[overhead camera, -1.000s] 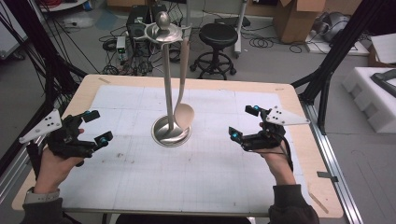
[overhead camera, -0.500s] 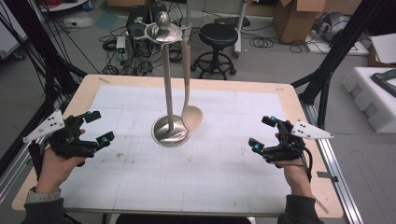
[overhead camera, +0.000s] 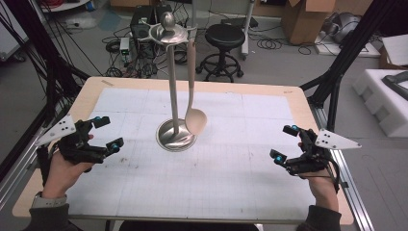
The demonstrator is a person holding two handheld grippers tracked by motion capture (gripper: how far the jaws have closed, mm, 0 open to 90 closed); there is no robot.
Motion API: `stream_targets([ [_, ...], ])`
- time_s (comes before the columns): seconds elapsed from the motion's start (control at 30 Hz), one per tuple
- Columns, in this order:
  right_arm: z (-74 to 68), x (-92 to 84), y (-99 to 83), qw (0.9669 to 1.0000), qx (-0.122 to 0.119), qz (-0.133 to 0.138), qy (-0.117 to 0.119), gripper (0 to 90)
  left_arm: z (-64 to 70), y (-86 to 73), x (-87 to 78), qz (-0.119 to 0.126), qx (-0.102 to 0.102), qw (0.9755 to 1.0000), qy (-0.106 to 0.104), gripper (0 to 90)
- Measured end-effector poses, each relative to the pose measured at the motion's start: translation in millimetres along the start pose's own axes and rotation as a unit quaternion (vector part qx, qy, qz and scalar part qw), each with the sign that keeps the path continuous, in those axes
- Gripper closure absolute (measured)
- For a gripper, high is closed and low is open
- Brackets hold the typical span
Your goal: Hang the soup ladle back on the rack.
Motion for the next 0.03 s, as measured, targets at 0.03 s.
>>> stream_targets([
  [0.03, 0.0, -0.3, 0.3, 1.0000, 0.000, 0.000, 0.000, 0.3, 0.2, 0.0, 0.5, -0.001, -0.001, 1.0000, 0.000, 4.1],
])
Point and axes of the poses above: each handheld gripper's, and its own axes: x roughly forward along the jaws, y roughly out of its top, z roughly to its right, the point moved 3 cm from there along x, roughly forward along the jaws, and after that the axes turned 14 degrees about -z, right-handed, at the moved point
